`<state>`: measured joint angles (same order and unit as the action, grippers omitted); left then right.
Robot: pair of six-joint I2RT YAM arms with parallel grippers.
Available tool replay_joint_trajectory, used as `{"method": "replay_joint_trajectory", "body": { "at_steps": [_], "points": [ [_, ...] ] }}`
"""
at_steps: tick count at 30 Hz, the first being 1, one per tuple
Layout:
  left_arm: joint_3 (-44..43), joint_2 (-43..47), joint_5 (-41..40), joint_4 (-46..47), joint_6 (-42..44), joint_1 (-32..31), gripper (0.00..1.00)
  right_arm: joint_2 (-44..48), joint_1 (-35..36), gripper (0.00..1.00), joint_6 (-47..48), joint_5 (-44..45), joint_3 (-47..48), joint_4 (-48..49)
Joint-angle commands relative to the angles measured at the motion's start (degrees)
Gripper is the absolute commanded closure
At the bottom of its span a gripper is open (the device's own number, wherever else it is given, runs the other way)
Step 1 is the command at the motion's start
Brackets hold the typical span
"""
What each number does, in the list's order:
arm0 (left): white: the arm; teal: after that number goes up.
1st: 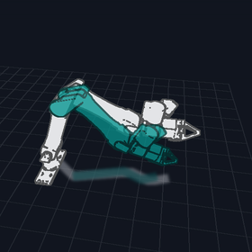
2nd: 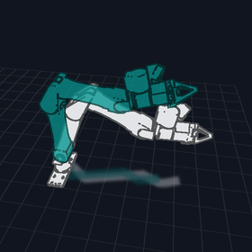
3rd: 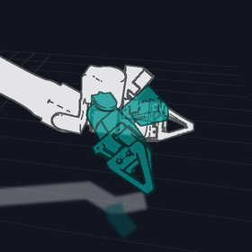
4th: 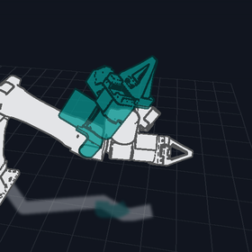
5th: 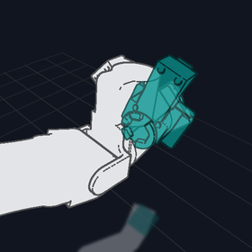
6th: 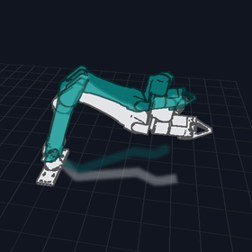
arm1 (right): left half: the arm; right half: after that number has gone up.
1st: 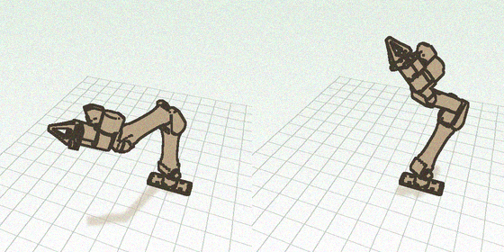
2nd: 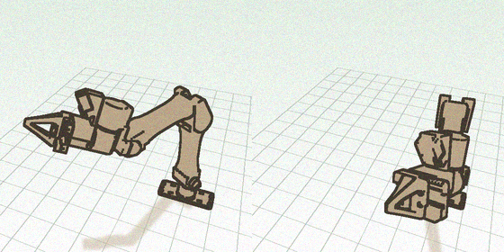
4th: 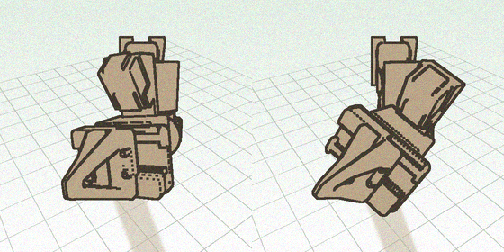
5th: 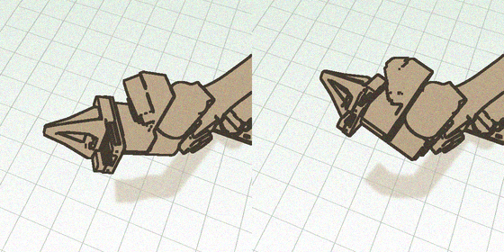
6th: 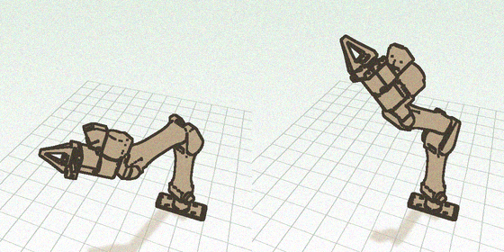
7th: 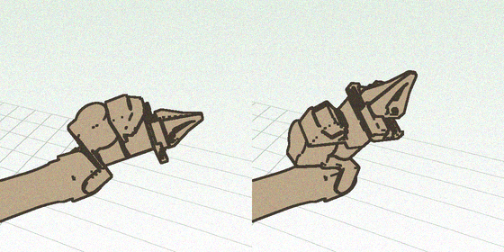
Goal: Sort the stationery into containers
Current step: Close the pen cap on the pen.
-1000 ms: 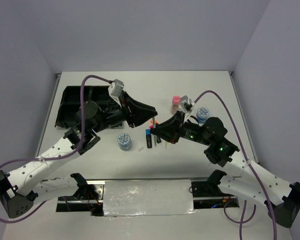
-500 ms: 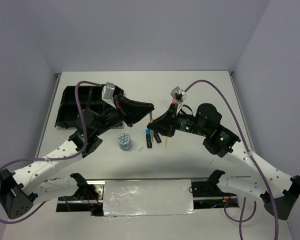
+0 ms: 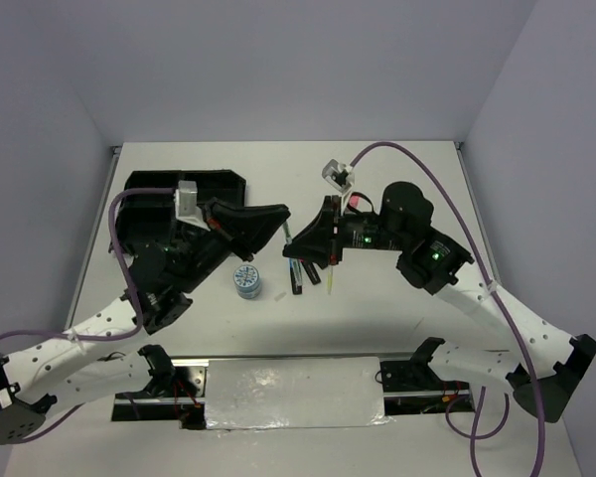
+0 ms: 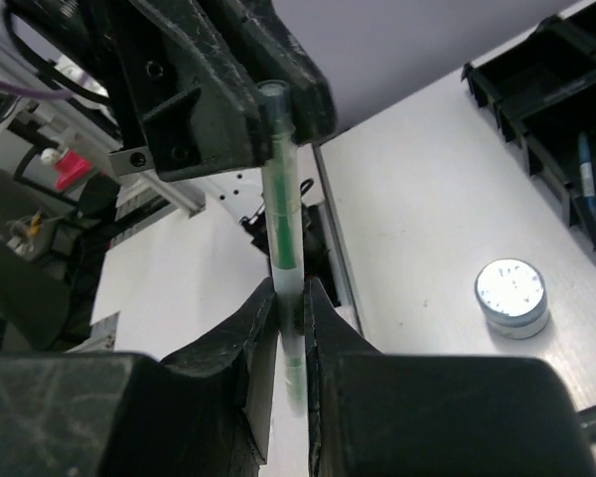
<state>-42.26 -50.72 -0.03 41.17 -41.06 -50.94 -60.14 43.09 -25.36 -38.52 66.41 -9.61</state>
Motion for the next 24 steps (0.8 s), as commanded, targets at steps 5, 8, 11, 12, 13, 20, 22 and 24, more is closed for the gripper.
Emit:
{"method": "replay_joint_trajectory", "body": {
  "at_steps": [5, 8, 11, 12, 13, 20, 22, 24],
  "points": [
    [-14.2, -4.6, 2.4, -36.8, 8.4, -3.8, 0.61, 8.0, 4.2, 1.00, 2.1, 14.0, -8.7, 22.0],
    [-17.0, -6.1, 2.6, -36.8, 9.1, -3.7, 0.58, 8.9, 4.9, 1.00, 2.4, 14.4, -9.3, 20.6],
    [-16.9, -6.3, 3.5, -35.7, 8.5, -3.7, 0.53, 8.8, 5.1, 1.00, 2.4, 14.9, -9.5, 20.2],
    [-16.6, -6.2, 3.9, -35.1, 8.3, -3.7, 0.61, 8.6, 4.9, 1.00, 2.5, 15.1, -9.5, 20.0],
    [-16.5, -6.1, 3.8, -35.2, 8.2, -3.7, 0.87, 8.5, 5.0, 1.00, 2.6, 15.2, -9.5, 19.9],
    [-19.5, -7.0, -7.6, -43.8, 7.6, -2.2, 1.00, 8.3, 4.9, 0.36, 1.7, 25.0, -12.4, 17.2],
    [-23.8, -9.7, -14.9, -52.1, 3.9, 3.0, 1.00, 8.5, 3.9, 0.13, 1.2, 32.7, -13.7, 12.4],
    [-25.8, -11.8, -14.9, -56.7, -2.6, 9.7, 1.00, 9.2, 2.9, 0.06, -0.3, 37.9, -16.0, 9.2]
  ]
}}
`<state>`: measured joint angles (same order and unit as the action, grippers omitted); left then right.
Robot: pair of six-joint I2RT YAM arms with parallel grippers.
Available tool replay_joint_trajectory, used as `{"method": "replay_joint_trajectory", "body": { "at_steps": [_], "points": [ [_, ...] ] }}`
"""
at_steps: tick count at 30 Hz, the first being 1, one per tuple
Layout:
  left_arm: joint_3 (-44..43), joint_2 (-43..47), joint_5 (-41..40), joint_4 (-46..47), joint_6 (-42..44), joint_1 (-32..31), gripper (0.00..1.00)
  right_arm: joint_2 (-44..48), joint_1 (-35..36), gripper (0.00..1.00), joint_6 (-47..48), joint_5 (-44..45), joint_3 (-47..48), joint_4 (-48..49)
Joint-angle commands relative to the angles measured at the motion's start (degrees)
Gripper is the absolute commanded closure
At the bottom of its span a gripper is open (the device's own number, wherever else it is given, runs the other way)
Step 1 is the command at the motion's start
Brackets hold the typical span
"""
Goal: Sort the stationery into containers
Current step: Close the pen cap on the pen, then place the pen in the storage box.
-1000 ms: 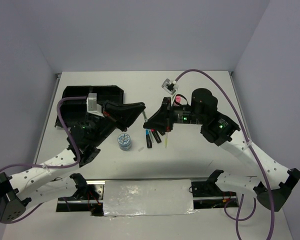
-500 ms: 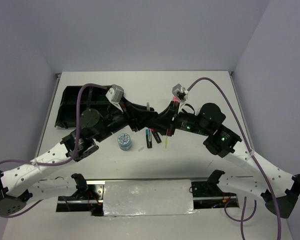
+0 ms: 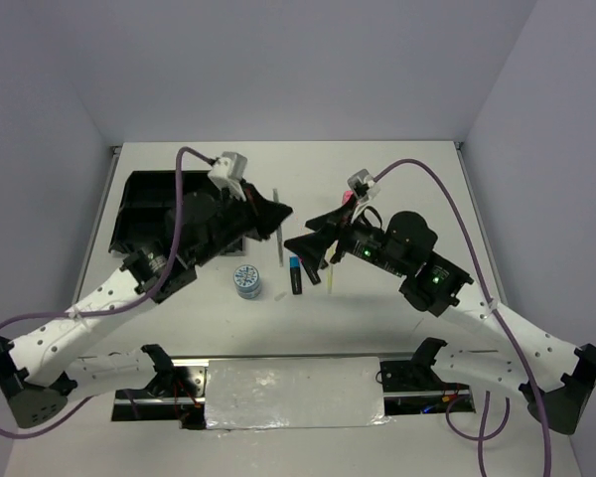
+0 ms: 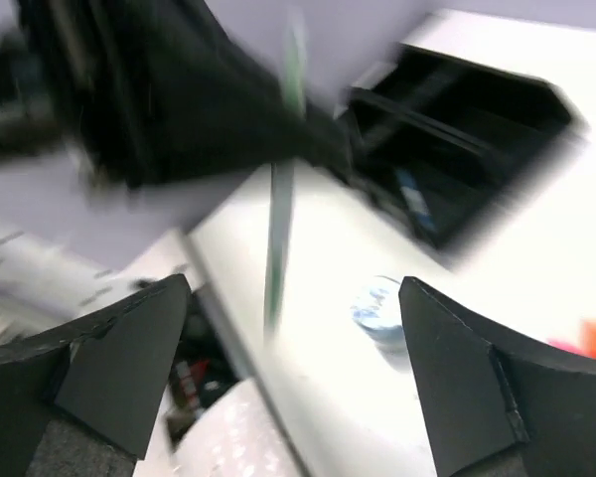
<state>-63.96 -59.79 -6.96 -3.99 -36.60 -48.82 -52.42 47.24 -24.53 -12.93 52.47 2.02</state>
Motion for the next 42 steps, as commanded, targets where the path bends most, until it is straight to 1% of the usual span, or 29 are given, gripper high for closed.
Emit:
{"method": "replay_joint_trajectory", "body": {
  "at_steps": [1, 2, 3, 4, 7, 8, 9, 11, 12, 13, 15, 17, 18, 19, 22, 24, 26, 27, 29, 30, 32, 33, 35, 37, 38, 39, 40, 41, 42],
  "points": [
    [-4.0, -4.3, -6.6, -12.4, -9.1, 15.6, 1.00, 2.0, -1.6, 0.05, -1.7, 14.9, -3.2, -5.9],
    [-3.4, -4.9, -3.5, -11.8, -12.5, 19.2, 1.00, 2.7, -2.4, 0.05, -2.7, 18.7, -5.6, -6.9],
    [-2.5, -5.4, -2.8, -11.0, -14.0, 22.9, 1.00, 3.5, -2.8, 0.04, -3.1, 19.8, -6.8, -7.6],
    [-0.9, -6.6, -2.5, -9.8, -15.1, 28.4, 1.00, 5.6, -3.4, 0.04, -3.5, 20.2, -9.2, -8.3],
    [2.6, -10.1, -7.3, -4.2, -18.0, 35.2, 0.96, 9.5, -3.7, 0.04, -3.2, 19.1, -11.9, -8.7],
    [3.8, -12.1, -8.1, 0.6, -19.6, 38.1, 0.97, 10.1, -3.7, 0.04, -2.8, 18.5, -12.6, -9.6],
    [5.4, -13.1, -8.3, 3.2, -20.4, 38.1, 0.97, 10.7, -3.7, 0.04, -2.6, 18.3, -12.9, -9.9],
    [10.2, -14.8, -9.5, 9.6, -23.2, 40.4, 0.94, 12.2, -3.8, 0.04, -2.4, 17.6, -13.9, -10.3],
    [12.1, -16.2, -9.9, 16.5, -23.8, 41.1, 0.91, 12.9, -3.7, 0.04, -2.2, 16.6, -14.1, -10.2],
    [14.7, -17.0, -10.3, 19.5, -24.0, 41.2, 0.89, 13.2, -3.8, 0.04, -2.1, 16.0, -14.7, -10.3],
    [15.6, -20.0, -12.0, 23.8, -24.6, 41.3, 0.86, 14.2, -3.7, 0.04, -2.5, 14.7, -14.8, -10.2],
    [15.4, -21.9, -13.1, 25.0, -24.5, 41.3, 0.87, 15.2, -3.9, 0.04, -4.3, 10.9, -16.4, -8.4],
    [15.5, -23.2, -13.7, 25.7, -24.7, 41.3, 0.88, 15.3, -3.8, 0.04, -4.6, 9.3, -17.1, -5.8],
    [16.6, -23.6, -14.2, 28.2, -25.0, 41.4, 0.86, 15.4, -3.8, 0.04, -5.3, 6.8, -18.2, -4.9],
    [18.3, -25.0, -14.0, 31.7, -25.6, 41.7, 0.84, 15.1, -3.7, 0.04, -5.3, 6.0, -18.7, -4.5],
    [18.3, -25.3, -14.7, 31.1, -26.1, 41.7, 0.81, 14.8, -3.8, 0.04, -4.9, 6.2, -18.7, -4.8],
    [18.9, -25.4, -15.2, 31.1, -26.0, 41.8, 0.74, 14.8, -3.8, 0.04, -4.4, 6.5, -18.6, -5.4],
    [19.1, -25.6, -15.3, 30.8, -26.2, 42.0, 0.67, 14.9, -3.8, 0.04, -4.3, 6.6, -18.8, -5.5],
    [19.5, -25.8, -13.7, 30.8, -26.5, 42.4, 0.59, 15.1, -3.8, 0.04, -4.1, 6.6, -19.2, -5.3],
    [19.7, -25.9, -13.1, 30.8, -26.5, 42.6, 0.49, 15.1, -3.8, 0.04, -4.1, 6.8, -19.2, -5.1],
    [19.5, -25.8, -12.2, 29.1, -26.9, 42.6, 0.40, 14.7, -3.8, 0.04, -4.0, 7.2, -19.4, -5.0],
    [19.5, -25.6, -12.0, 28.4, -26.9, 42.6, 0.33, 14.5, -3.7, 0.04, -3.9, 7.7, -19.3, -5.2],
    [19.2, -24.9, -11.4, 27.0, -27.2, 42.7, 0.27, 13.1, -3.8, 0.04, -3.6, 8.3, -18.5, -5.6],
    [19.1, -22.7, -10.1, 26.0, -27.0, 42.7, 0.22, 11.5, -3.9, 0.04, -4.4, 12.5, -16.6, -8.8],
    [18.7, -21.6, -9.7, 24.8, -26.8, 42.7, 0.20, 8.6, -4.0, 0.03, -4.3, 13.4, -15.7, -10.3],
    [17.1, -19.6, -8.7, 23.9, -26.4, 42.7, 0.18, 6.6, -4.3, 0.03, -4.2, 14.9, -14.8, -13.2],
    [15.8, -18.7, -8.3, 20.7, -25.9, 42.7, 0.14, 4.4, -4.4, 0.04, -3.9, 16.6, -12.3, -14.8],
    [14.1, -17.7, -7.8, 18.1, -24.8, 42.7, 0.10, -0.3, -4.4, 0.04, -3.9, 17.7, -11.2, -16.2],
    [10.0, -16.4, -7.1, 15.1, -24.1, 42.7, 0.06, -2.9, -4.6, 0.03, -3.9, 19.0, -10.2, -18.8]
  ]
}}
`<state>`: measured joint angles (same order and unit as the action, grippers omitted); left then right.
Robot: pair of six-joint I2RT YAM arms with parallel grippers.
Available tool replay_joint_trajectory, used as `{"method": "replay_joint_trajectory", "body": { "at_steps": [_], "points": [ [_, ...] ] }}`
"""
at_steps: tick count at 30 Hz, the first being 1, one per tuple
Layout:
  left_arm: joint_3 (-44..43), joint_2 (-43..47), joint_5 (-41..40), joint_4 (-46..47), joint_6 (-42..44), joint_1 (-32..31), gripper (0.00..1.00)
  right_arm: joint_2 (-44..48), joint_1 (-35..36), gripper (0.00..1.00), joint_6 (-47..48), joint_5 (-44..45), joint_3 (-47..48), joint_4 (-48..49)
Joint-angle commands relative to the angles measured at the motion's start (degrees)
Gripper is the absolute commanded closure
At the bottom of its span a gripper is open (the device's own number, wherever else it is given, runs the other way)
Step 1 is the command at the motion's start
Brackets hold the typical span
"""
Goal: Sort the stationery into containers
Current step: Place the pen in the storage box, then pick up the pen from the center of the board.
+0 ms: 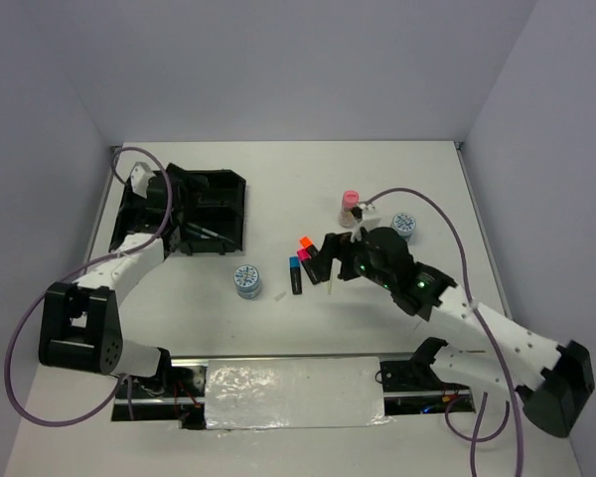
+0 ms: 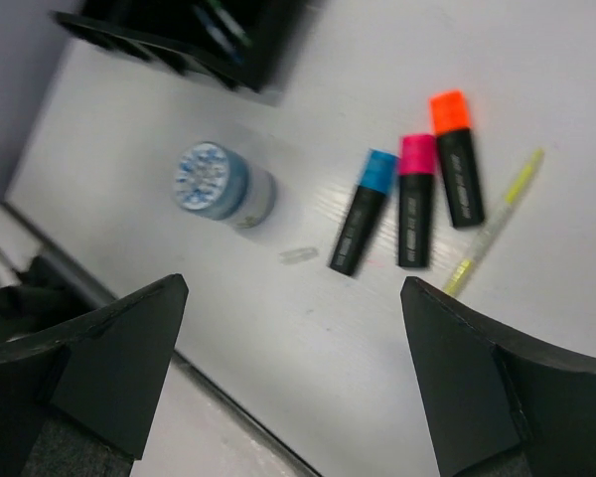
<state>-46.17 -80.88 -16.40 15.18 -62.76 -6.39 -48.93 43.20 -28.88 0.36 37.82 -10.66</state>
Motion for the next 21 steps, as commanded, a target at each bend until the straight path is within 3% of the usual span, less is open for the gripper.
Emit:
{"method": "replay_joint_trajectory", "body": {
  "at_steps": [1, 4, 11, 17, 21],
  "points": [
    [-10.2, 5.1, 4.4, -10.1, 4.4, 0.2, 0.03, -9.1, -0.8, 0.04, -0.5, 8.9, 7.1, -7.8],
    [-18.9, 6.7, 9.9, -22.8, 9.6, 0.2, 0.01, -19.8, -2.1, 0.07, -3.9, 14.9, 11.6, -13.5],
    [-21.6, 12.4, 18.3, -38.2, 24.3, 0.2, 0.01, -31.5, -3.9, 0.48, -6.7, 17.0, 14.0, -12.1],
    [-13.9, 18.9, 26.5, -40.2, 32.5, 0.0, 0.01, -36.8, -5.0, 0.51, -6.8, 15.6, 14.0, -10.0],
    [-13.5, 19.5, 27.7, -42.0, 35.9, -0.2, 0.01, -38.6, -5.5, 0.53, -6.2, 13.5, 13.3, -7.8]
  ]
}}
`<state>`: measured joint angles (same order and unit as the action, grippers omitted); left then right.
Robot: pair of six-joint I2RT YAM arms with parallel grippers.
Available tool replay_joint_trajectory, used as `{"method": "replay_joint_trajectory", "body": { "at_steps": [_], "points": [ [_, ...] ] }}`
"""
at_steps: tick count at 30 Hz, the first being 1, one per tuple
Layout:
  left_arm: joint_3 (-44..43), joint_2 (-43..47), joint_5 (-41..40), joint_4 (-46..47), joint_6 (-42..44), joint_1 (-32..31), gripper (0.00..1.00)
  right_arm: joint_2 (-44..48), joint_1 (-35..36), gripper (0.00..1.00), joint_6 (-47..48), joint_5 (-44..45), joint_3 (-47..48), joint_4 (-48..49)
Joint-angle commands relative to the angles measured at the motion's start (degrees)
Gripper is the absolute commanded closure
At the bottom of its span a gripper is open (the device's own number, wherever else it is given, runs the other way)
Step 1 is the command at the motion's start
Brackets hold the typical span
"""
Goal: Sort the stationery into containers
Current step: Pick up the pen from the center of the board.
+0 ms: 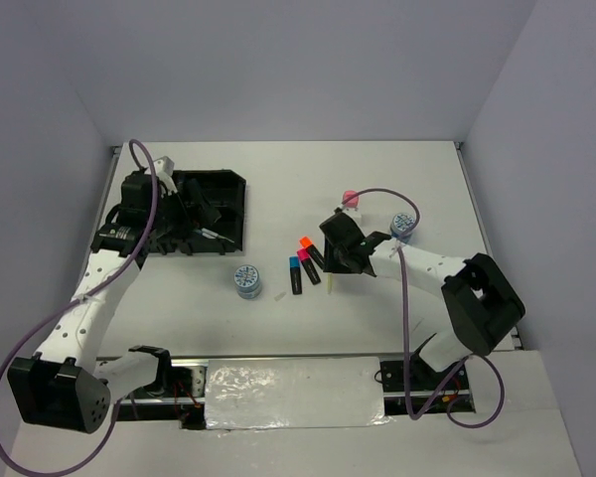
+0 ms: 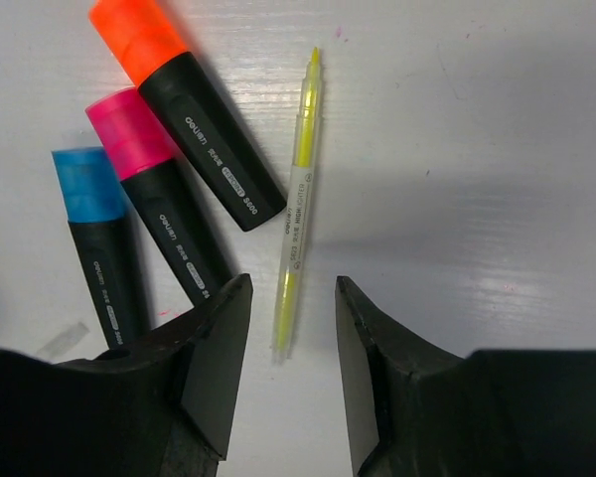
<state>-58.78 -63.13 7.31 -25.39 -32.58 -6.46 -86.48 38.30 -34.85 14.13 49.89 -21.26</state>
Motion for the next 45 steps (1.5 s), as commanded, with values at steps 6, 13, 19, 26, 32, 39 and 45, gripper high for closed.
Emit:
{"method": "replay_joint_trajectory", "body": {
  "at_steps": [6, 13, 19, 26, 32, 39, 45],
  "points": [
    [-0.3, 1.1, 5.4, -1.0, 6.4, -0.5, 0.01, -6.1, -0.6, 0.61, 0.6, -1.5, 3.0, 3.4],
    [-0.7, 1.1, 7.3, -1.0, 7.5, -1.0, 0.01, -9.2, -1.6, 0.70, 0.5, 0.0, 3.3, 2.7],
    [-4.0, 0.3, 0.4, -3.9, 9.5, -8.6, 0.01, -11.0, -4.2, 0.71, 2.1, -1.1, 3.4, 2.9],
    [-6.9, -0.8, -2.7, -6.3, 10.7, -15.3, 0.01, -12.6, -4.3, 0.97, 3.7, -2.4, 4.6, 2.2],
    [-9.4, -5.6, -7.0, -8.6, 11.2, -30.6, 0.01, -2.0, -4.2, 1.00, 3.1, -1.5, 1.1, -1.1],
    [-6.1, -14.8, -7.0, -3.9, 12.3, -39.8, 0.18, 28.0, -4.4, 1.00, 3.3, 2.2, -3.1, -9.4],
    [-3.7, -25.2, -9.1, 2.1, 14.6, -40.6, 0.38, 41.0, -4.2, 1.00, 5.8, -0.3, -2.3, -16.0]
  ]
}}
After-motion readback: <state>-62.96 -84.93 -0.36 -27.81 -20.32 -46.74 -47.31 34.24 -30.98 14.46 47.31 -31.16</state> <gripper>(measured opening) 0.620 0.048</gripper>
